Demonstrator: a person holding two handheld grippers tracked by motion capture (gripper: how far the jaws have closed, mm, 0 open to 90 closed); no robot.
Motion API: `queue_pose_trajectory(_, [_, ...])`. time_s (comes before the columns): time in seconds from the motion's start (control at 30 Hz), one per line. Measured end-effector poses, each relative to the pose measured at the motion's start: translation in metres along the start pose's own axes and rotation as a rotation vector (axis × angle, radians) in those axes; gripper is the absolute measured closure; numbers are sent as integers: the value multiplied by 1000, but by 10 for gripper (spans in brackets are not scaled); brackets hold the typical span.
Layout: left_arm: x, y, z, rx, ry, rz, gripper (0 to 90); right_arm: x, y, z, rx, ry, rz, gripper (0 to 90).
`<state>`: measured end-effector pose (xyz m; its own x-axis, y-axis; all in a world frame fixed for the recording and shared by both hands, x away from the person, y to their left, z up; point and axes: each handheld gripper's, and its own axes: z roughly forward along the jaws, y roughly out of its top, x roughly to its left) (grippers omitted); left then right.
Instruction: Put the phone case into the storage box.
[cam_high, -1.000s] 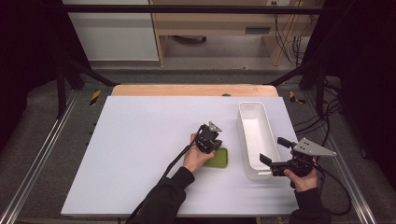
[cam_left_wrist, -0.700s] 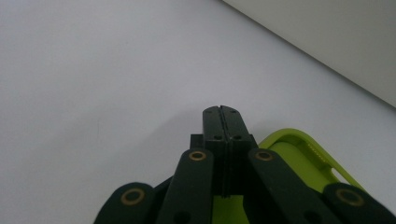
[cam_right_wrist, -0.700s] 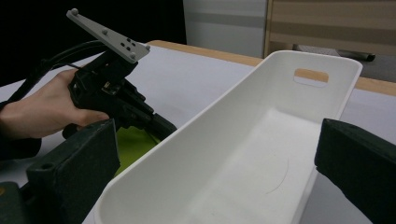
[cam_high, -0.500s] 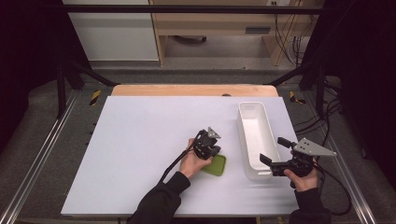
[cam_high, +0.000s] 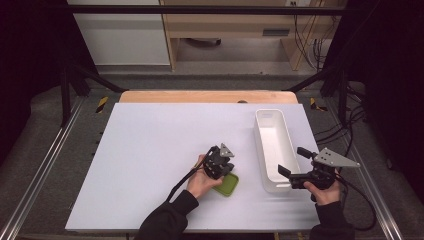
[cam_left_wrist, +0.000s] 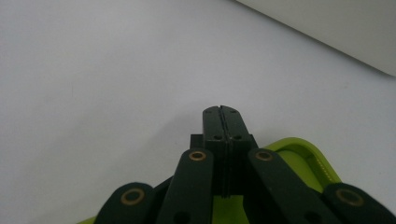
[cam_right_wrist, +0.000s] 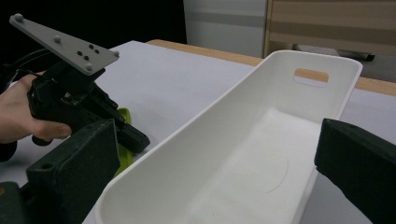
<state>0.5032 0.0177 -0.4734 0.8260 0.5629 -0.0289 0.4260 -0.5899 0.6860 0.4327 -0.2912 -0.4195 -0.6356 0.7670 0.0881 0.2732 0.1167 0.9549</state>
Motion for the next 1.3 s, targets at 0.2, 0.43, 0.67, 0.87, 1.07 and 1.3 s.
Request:
queue_pose_trajectory(0.2, [-3,-6,-7,12,-8,21,900,0,0,0,1,0,0,5])
queue_pose_trajectory(0.43, [-8,-13,-14,21,-9,49,900,1,0,1,6,3,4,5])
queue_pose_trajectory(0.67, [-11,-21,-23,30,-13,75,900,1,0,1,4,3,5,5])
queue_pose_trajectory(0.87, [-13,-28,-30,35,-19,89,900,1,0,1,6,1,3,4])
queue_pose_trajectory(1.07, [-14,-35,-37,39,-15,106,900,1,0,0,3,-1,2,5])
queue_pose_trajectory(1.3, [-15,-45,-46,38,-17,117,900,1,0,1,7,0,4,5])
